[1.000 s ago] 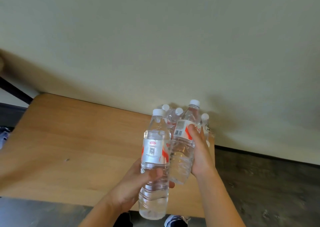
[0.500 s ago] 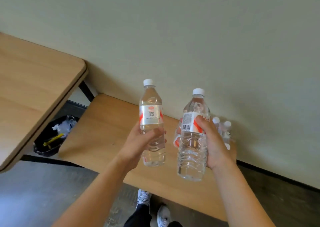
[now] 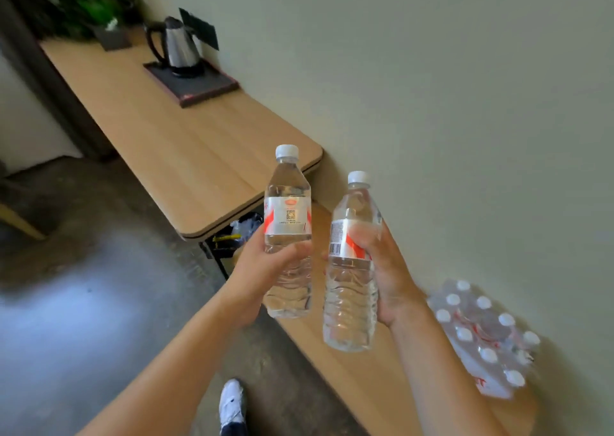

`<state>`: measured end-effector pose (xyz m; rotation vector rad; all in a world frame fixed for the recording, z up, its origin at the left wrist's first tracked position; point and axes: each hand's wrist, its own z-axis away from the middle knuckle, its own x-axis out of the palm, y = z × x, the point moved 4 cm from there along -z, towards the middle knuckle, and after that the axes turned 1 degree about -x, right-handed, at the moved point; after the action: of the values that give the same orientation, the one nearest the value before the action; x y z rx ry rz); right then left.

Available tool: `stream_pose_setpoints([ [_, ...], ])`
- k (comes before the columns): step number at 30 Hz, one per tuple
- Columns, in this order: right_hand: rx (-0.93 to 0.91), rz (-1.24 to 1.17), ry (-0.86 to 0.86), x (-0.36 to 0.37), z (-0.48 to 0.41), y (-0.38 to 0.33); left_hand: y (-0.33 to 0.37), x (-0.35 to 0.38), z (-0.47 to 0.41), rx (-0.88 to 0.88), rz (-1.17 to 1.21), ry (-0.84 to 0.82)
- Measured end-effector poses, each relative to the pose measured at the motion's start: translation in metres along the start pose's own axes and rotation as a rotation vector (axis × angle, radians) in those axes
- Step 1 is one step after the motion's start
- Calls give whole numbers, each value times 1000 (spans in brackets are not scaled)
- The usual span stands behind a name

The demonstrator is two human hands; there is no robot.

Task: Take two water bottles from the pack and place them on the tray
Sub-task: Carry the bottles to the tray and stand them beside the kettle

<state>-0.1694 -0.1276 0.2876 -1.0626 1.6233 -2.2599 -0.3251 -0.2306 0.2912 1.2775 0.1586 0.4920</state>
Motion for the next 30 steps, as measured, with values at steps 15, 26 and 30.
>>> stream_pose_setpoints([
  [15, 91, -82, -285, 346, -165, 103, 100, -367, -30, 135, -24, 173],
  [26, 56, -62, -239, 477, -310, 125, 177, -517, -135, 105, -45, 139],
  [30, 44, -105, -196, 499, -393, 147, 195, -571, -207, 87, -71, 141],
])
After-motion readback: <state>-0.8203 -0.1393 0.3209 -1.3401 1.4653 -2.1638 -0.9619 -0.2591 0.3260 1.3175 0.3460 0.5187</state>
